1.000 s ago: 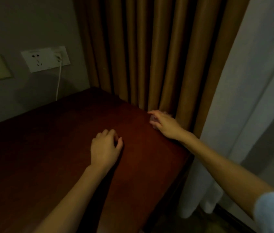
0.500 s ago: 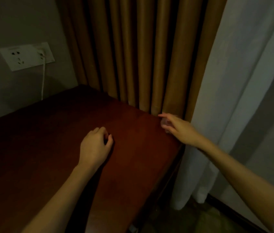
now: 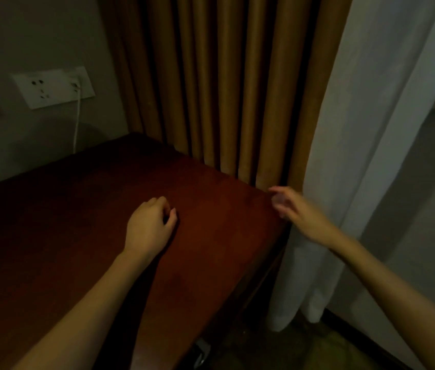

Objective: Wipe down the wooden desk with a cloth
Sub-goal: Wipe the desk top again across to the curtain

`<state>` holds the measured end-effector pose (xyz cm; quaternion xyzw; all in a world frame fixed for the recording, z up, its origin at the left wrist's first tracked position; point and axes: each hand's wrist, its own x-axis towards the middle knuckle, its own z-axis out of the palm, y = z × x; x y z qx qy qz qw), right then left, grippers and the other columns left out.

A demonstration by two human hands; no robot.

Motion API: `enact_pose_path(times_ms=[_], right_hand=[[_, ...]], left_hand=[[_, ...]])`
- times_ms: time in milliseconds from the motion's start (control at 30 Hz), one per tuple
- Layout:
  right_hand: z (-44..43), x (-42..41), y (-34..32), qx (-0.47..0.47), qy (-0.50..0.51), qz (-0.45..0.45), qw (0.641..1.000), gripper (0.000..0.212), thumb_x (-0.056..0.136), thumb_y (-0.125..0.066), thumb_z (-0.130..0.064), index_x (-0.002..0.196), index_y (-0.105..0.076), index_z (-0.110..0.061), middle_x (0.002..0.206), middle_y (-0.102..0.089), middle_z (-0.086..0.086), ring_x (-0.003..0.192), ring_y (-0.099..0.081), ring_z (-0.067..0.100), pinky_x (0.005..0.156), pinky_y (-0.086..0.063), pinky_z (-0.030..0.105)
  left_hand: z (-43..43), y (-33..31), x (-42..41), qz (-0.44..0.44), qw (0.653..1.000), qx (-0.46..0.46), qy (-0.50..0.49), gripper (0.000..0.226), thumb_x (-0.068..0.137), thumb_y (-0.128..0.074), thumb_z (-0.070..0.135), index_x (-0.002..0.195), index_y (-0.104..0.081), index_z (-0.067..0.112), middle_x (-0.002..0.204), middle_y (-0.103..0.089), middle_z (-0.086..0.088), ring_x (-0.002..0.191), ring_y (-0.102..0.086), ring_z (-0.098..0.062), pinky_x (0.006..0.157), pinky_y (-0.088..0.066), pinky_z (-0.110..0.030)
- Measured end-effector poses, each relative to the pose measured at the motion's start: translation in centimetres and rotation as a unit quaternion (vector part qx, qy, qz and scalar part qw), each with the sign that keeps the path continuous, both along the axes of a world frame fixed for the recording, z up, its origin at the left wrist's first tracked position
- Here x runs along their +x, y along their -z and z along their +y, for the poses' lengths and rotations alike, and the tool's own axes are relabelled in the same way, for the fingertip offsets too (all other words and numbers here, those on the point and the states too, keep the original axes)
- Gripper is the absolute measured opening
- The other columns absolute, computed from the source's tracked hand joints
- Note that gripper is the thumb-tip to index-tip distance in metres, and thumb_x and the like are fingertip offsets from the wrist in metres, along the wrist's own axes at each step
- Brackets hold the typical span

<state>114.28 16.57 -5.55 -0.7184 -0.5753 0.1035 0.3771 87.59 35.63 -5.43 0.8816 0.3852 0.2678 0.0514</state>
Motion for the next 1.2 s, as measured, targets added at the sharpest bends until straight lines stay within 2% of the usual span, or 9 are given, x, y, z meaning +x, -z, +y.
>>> enact_pose_path(times_ms=[167, 333, 500, 667, 833, 933, 1000, 1100, 1200], right_hand=[[1.2, -1.6, 1.3, 0.033, 0.049, -0.067, 0.996, 0.032, 0.094, -0.049, -0.021, 0.125, -0.047, -0.025, 0.118, -0.058, 0.008, 0.106, -0.057, 0.024, 0.094, -0.04, 0.032], [-0.9, -12.8, 1.1, 0.031, -0.208, -0.096, 0.973, 0.043, 0.092, -0.038, -0.058, 0.128, -0.05, -0.039, 0.146, -0.035, -0.027, 0.137, -0.028, -0.005, 0.11, -0.021, 0.012], [2.2, -5.0, -0.2, -0.006, -0.164, -0.097, 0.982, 0.043, 0.081, -0.034, -0.077, 0.123, -0.03, -0.072, 0.151, -0.031, -0.008, 0.145, -0.008, 0.008, 0.116, -0.011, 0.033], [3.8, -6.1, -1.1, -0.063, -0.004, -0.08, 0.995, 0.051, 0.087, -0.059, -0.013, 0.126, -0.046, -0.043, 0.154, -0.029, 0.009, 0.144, -0.02, 0.021, 0.113, -0.018, 0.033], [1.4, -25.1, 0.5, 0.057, -0.183, -0.152, 0.97, 0.041, 0.084, -0.051, -0.05, 0.123, -0.058, -0.036, 0.149, -0.038, -0.006, 0.14, -0.028, 0.009, 0.111, -0.021, 0.022], [-1.0, -31.6, 0.3, 0.081, -0.352, -0.117, 0.925, 0.036, 0.092, -0.052, -0.039, 0.127, -0.057, -0.031, 0.15, -0.037, -0.006, 0.141, -0.026, 0.007, 0.113, -0.02, 0.021], [-1.0, -30.1, -0.3, 0.045, -0.398, -0.091, 0.912, 0.056, 0.094, -0.055, -0.029, 0.143, -0.031, -0.036, 0.151, -0.034, -0.01, 0.14, -0.027, 0.006, 0.114, -0.023, 0.021], [2.0, -21.4, -0.7, -0.023, -0.237, -0.06, 0.969, 0.076, 0.091, -0.06, -0.02, 0.148, -0.011, -0.028, 0.136, -0.05, -0.001, 0.127, -0.047, 0.016, 0.105, -0.034, 0.022], [5.1, -10.8, -1.5, -0.063, -0.033, -0.06, 0.996, 0.045, 0.094, -0.056, -0.017, 0.135, -0.044, -0.004, 0.138, -0.047, 0.015, 0.134, -0.039, 0.029, 0.104, -0.026, 0.024]], left_hand=[[-1.2, -0.5, -0.3, 0.002, 1.0, 0.006, -0.026, 0.018, 0.096, -0.048, 0.031, 0.083, -0.052, 0.019, 0.077, -0.052, 0.007, 0.07, -0.05, -0.01, 0.057, -0.032, -0.022], [-1.8, -1.0, -0.9, 0.012, 1.0, -0.009, -0.024, 0.019, 0.097, -0.045, 0.031, 0.086, -0.05, 0.017, 0.085, -0.054, 0.002, 0.079, -0.053, -0.016, 0.065, -0.036, -0.025], [-3.2, -0.8, -4.8, 0.035, 0.999, -0.001, 0.01, 0.017, 0.098, -0.045, 0.032, 0.087, -0.049, 0.019, 0.083, -0.049, 0.007, 0.076, -0.048, -0.011, 0.064, -0.035, -0.021], [-3.5, -1.0, -9.9, 0.064, 0.998, 0.002, -0.017, 0.017, 0.097, -0.047, 0.033, 0.086, -0.049, 0.021, 0.079, -0.049, 0.008, 0.071, -0.048, -0.008, 0.058, -0.033, -0.017], [-4.1, -1.4, -14.4, 0.086, 0.993, 0.016, -0.08, 0.02, 0.095, -0.05, 0.032, 0.081, -0.047, 0.018, 0.078, -0.051, 0.005, 0.07, -0.049, -0.013, 0.055, -0.031, -0.024], [-4.7, -1.6, -17.4, 0.073, 0.99, 0.016, -0.119, 0.022, 0.094, -0.052, 0.031, 0.078, -0.046, 0.017, 0.076, -0.052, 0.003, 0.072, -0.051, -0.019, 0.059, -0.031, -0.029], [-5.1, -1.3, -19.0, 0.071, 0.987, 0.017, -0.145, 0.022, 0.095, -0.051, 0.031, 0.08, -0.047, 0.016, 0.075, -0.052, 0.002, 0.068, -0.05, -0.017, 0.056, -0.031, -0.027], [-5.5, -0.8, -19.9, 0.074, 0.984, 0.015, -0.159, 0.021, 0.097, -0.049, 0.031, 0.082, -0.049, 0.017, 0.072, -0.049, 0.005, 0.063, -0.047, -0.009, 0.051, -0.029, -0.019], [-5.9, -0.6, -19.9, 0.059, 0.985, 0.018, -0.163, 0.02, 0.097, -0.049, 0.03, 0.081, -0.05, 0.017, 0.072, -0.05, 0.005, 0.062, -0.047, -0.009, 0.05, -0.028, -0.017]])
